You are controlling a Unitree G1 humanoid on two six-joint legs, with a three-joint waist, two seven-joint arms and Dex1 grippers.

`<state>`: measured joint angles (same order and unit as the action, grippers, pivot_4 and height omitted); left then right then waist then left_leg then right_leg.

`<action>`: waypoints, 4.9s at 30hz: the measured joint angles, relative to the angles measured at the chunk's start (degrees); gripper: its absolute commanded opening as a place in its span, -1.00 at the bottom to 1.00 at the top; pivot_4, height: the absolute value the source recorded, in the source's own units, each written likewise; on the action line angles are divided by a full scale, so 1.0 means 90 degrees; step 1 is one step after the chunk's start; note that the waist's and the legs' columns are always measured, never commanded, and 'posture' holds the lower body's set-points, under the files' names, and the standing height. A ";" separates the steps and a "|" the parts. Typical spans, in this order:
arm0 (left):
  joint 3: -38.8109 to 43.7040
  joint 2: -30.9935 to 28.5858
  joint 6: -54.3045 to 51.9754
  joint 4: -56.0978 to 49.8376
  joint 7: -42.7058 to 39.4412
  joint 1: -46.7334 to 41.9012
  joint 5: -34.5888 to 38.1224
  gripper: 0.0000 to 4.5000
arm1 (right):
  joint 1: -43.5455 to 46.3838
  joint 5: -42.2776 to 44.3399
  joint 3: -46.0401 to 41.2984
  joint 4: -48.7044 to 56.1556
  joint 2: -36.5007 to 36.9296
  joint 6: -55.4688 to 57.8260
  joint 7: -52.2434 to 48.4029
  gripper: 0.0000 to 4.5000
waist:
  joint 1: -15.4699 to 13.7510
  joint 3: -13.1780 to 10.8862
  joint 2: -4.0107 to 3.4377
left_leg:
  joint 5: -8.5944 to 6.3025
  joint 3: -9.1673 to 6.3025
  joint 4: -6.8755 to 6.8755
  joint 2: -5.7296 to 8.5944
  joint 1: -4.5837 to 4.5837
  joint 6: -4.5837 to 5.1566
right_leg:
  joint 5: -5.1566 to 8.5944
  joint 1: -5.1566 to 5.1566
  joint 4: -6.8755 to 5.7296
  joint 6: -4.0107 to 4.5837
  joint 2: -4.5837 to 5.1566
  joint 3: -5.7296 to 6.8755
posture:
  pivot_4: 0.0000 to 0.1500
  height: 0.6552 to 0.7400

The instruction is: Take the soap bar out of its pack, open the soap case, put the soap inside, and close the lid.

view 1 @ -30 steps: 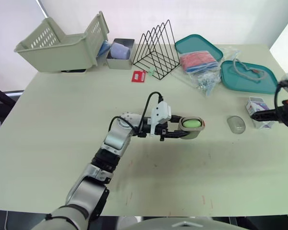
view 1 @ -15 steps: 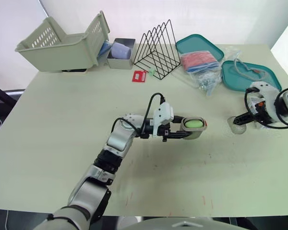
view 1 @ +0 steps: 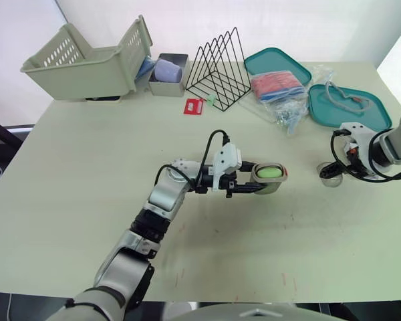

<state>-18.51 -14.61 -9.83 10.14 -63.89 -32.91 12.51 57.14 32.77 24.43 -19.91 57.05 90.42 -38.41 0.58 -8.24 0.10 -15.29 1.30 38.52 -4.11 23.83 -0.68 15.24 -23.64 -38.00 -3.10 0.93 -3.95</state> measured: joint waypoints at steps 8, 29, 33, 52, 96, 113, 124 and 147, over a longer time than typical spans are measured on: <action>0.0000 0.0001 -0.0058 0.0000 0.0024 0.0000 0.0000 -0.13 | -0.0002 -0.0403 0.0167 -0.0169 -0.0250 -0.0136 -0.0279 0.99 | 0.0007 0.0000 0.0000 | 0.0000 0.0000 0.0000 0.0000 0.0000 0.0000 | 0.0000 0.0000 0.0000 0.0000 0.0000 0.0000 | 1.00 1.00; -0.0005 0.0016 -0.0108 0.0000 0.0051 -0.0001 -0.0001 -0.13 | -0.0220 -0.1136 0.0551 0.0241 -0.0001 -0.1173 -0.1287 -0.20 | 0.0009 0.0000 -0.0002 | 0.0000 0.0000 0.0002 0.0000 -0.0001 0.0000 | 0.0000 0.0000 -0.0002 0.0000 0.0000 0.0001 | 1.00 1.00; -0.0009 0.0015 -0.0102 0.0000 0.0044 -0.0008 -0.0008 -0.13 | -0.0316 -0.1371 0.0633 0.1165 0.0598 -0.2692 -0.2408 -0.20 | 0.0008 -0.0002 -0.0005 | 0.0000 -0.0001 -0.0001 0.0000 0.0000 0.0000 | 0.0000 -0.0003 0.0001 0.0000 -0.0001 0.0001 | 1.00 1.00; -0.0011 0.0085 0.0028 0.0147 -0.0011 -0.0137 -0.0127 -0.13 | 0.0254 -0.1440 0.0402 0.3746 0.0265 -0.4094 -0.4716 -0.20 | -0.0021 -0.0004 -0.0007 | 0.0000 -0.0004 0.0005 -0.0001 0.0000 0.0000 | 0.0000 -0.0001 -0.0003 0.0001 -0.0001 0.0006 | 1.00 1.00; -0.0003 0.0145 0.0026 0.0200 0.0051 -0.0117 -0.0249 -0.13 | 0.0210 -0.2593 0.0711 0.3594 -0.0250 -0.4230 -0.5139 -0.20 | 0.0003 -0.0003 -0.0007 | 0.0000 -0.0004 0.0005 -0.0002 -0.0005 -0.0001 | 0.0000 0.0000 -0.0007 0.0001 -0.0001 0.0006 | 1.00 1.00; 0.0027 0.0135 -0.0007 0.0203 0.0078 -0.0104 -0.0249 -0.13 | 0.0180 -0.2906 0.0790 0.3598 -0.0621 -0.4153 -0.5129 -0.20 | 0.0029 0.0000 -0.0007 | 0.0000 -0.0005 0.0006 -0.0003 -0.0013 -0.0001 | 0.0000 0.0006 -0.0012 0.0001 -0.0003 0.0006 | 1.00 1.00; 0.0060 0.0140 -0.0072 0.0203 0.0135 -0.0065 -0.0241 -0.13 | 0.0062 -0.3136 0.0789 0.3571 -0.0801 -0.4215 -0.5090 -0.20 | 0.0040 0.0015 0.0005 | 0.0000 -0.0005 0.0006 -0.0004 -0.0023 -0.0001 | 0.0000 0.0014 -0.0015 0.0001 -0.0005 0.0006 | 1.00 1.00; 0.0033 0.0212 -0.0067 0.0194 0.0123 -0.0076 -0.0242 -0.13 | -0.0285 -0.3304 0.0723 0.3513 -0.0879 -0.4359 -0.4982 0.67 | 0.0023 0.0032 0.0019 | 0.0000 -0.0006 0.0010 -0.0005 -0.0020 -0.0001 | 0.0000 0.0014 -0.0016 0.0002 -0.0006 0.0007 | 1.00 1.00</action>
<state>-18.21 -12.70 -10.42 11.89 -62.78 -33.60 10.33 54.58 3.03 30.94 11.71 49.13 51.19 -83.25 0.79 -7.95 0.27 -15.28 1.24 38.61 -4.16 23.65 -0.69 15.24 -23.51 -38.15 -3.08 0.88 -3.89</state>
